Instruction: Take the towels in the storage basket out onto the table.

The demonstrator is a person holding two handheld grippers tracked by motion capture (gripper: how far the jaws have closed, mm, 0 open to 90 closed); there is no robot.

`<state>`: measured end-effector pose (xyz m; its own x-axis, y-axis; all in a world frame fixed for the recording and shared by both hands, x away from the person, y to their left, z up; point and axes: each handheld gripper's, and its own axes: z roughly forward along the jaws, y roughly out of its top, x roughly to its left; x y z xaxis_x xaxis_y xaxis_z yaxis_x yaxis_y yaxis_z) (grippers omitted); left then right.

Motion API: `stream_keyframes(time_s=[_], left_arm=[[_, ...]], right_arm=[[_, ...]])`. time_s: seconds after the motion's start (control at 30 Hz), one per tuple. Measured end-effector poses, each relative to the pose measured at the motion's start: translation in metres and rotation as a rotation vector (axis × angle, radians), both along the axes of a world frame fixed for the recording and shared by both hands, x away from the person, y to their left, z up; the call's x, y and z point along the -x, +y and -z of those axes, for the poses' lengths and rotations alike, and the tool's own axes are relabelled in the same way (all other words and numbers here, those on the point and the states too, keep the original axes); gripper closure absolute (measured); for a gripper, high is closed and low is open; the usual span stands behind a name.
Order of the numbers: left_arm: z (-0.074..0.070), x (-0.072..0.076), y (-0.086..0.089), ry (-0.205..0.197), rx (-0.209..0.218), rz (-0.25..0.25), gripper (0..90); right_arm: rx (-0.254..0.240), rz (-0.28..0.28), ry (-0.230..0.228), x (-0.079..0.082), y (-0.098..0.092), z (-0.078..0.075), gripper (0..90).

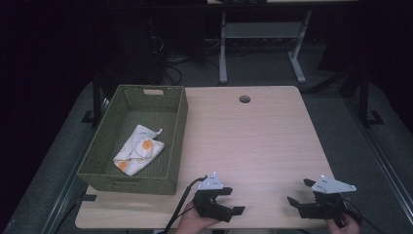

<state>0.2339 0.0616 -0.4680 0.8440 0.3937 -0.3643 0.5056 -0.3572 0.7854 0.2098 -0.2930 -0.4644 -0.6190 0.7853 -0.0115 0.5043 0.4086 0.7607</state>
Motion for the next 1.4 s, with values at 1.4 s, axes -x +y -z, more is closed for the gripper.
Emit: stream_keyframes(time_s=[1.4], left_arm=[[-0.055, -0.036, 0.003, -0.035, 0.012, -0.004, 21.9]], right_arm=[[-0.002, -0.001, 0.003, -0.001, 0.004, 0.000, 13.9]])
